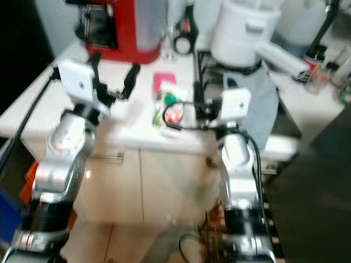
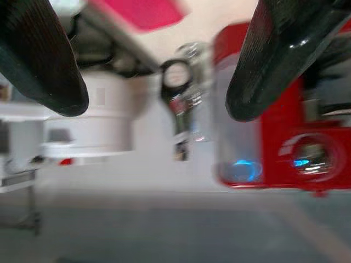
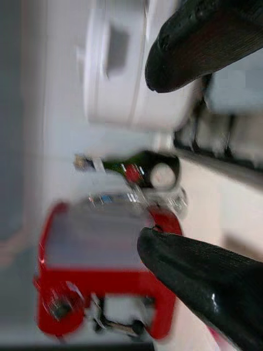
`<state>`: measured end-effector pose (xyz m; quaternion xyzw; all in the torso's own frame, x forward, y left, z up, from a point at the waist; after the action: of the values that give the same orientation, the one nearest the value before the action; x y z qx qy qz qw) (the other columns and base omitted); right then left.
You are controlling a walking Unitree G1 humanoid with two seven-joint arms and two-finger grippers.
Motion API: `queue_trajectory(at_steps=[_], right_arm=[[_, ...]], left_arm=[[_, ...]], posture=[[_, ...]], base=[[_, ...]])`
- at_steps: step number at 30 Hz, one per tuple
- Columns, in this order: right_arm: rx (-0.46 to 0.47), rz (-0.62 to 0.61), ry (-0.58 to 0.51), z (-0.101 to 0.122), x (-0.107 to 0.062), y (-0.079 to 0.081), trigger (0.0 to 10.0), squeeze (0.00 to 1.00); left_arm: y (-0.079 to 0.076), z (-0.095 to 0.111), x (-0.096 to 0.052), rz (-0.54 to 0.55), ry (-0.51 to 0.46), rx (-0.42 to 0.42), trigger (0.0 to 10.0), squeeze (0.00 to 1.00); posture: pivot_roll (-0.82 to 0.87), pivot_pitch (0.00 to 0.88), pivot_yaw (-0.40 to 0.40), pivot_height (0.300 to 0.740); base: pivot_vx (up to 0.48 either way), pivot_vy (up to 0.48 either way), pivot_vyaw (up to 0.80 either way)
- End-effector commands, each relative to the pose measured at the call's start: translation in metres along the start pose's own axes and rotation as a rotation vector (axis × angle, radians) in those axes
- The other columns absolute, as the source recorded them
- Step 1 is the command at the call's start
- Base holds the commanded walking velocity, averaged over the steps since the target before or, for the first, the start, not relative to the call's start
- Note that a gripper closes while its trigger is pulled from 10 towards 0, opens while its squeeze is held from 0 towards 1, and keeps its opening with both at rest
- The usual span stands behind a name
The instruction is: Restocking fridge
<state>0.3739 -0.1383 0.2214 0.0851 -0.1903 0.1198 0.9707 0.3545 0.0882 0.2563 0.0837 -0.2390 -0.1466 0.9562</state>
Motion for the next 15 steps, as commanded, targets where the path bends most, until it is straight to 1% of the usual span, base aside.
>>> queue_trajectory(at_steps=[1, 5, 7, 9, 10, 11, 13, 15], right_arm=[[0.079, 0.065, -0.017, 0.020, 0.009, -0.005, 10.0, 0.00], [0.157, 0.193, -0.029, 0.044, 0.020, 0.004, 10.0, 0.00], [0.175, 0.251, -0.016, 0.050, 0.022, 0.008, 10.0, 0.00], [0.209, 0.307, -0.005, 0.054, 0.023, 0.014, 10.0, 0.00], [0.209, 0.307, -0.005, 0.054, 0.023, 0.014, 10.0, 0.00], [0.265, 0.410, 0.057, 0.051, 0.020, 0.025, 10.0, 0.00], [0.291, 0.499, 0.137, 0.042, 0.014, 0.033, 10.0, 0.00], [0.307, 0.562, 0.219, 0.028, 0.006, 0.038, 10.0, 0.00]], left_arm=[[0.002, 0.005, 0.004, 0.046, -0.009, 0.035, 10.0, 0.00], [0.011, 0.001, 0.005, 0.084, 0.011, 0.004, 10.0, 0.00], [0.013, 0.000, 0.006, 0.091, 0.011, -0.009, 10.0, 0.00], [0.014, 0.000, 0.006, 0.093, 0.011, -0.004, 10.0, 0.00], [0.014, 0.000, 0.006, 0.093, 0.011, -0.004, 10.0, 0.00], [0.015, -0.002, 0.005, 0.094, 0.017, -0.013, 10.0, 0.00], [0.015, -0.004, 0.004, 0.096, 0.022, -0.020, 10.0, 0.00], [0.014, -0.004, 0.004, 0.095, 0.024, -0.019, 10.0, 0.00]], posture=[[0.07, 0.000, -0.070, 0.740], [0.07, 0.000, -0.078, 0.740], [0.07, 0.000, -0.078, 0.740], [0.07, 0.000, -0.080, 0.740], [0.07, 0.000, -0.080, 0.740], [0.07, 0.000, -0.080, 0.740], [0.07, 0.000, -0.081, 0.740], [0.08, 0.000, -0.083, 0.740]], base=[[0.000, 0.000, 0.00], [0.000, 0.000, 0.00], [0.000, 0.000, 0.00], [0.000, 0.000, 0.00], [0.000, 0.000, 0.00], [0.000, 0.000, 0.00], [0.000, 0.000, 0.00], [0.000, 0.000, 0.00]])
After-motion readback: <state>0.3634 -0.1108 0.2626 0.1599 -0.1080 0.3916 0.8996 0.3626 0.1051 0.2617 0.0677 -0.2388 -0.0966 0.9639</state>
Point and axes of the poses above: a point about 5 cm out from each wrist's last joint towards the gripper, its own x axis pointing out of the wrist towards the gripper, its own z axis along the axis of the wrist's last joint, y = z × x, the point moved 5 cm from there along x, pointing out of the wrist towards the gripper, and after that the axes turned 5 degrees about x, right-handed, at the moved point
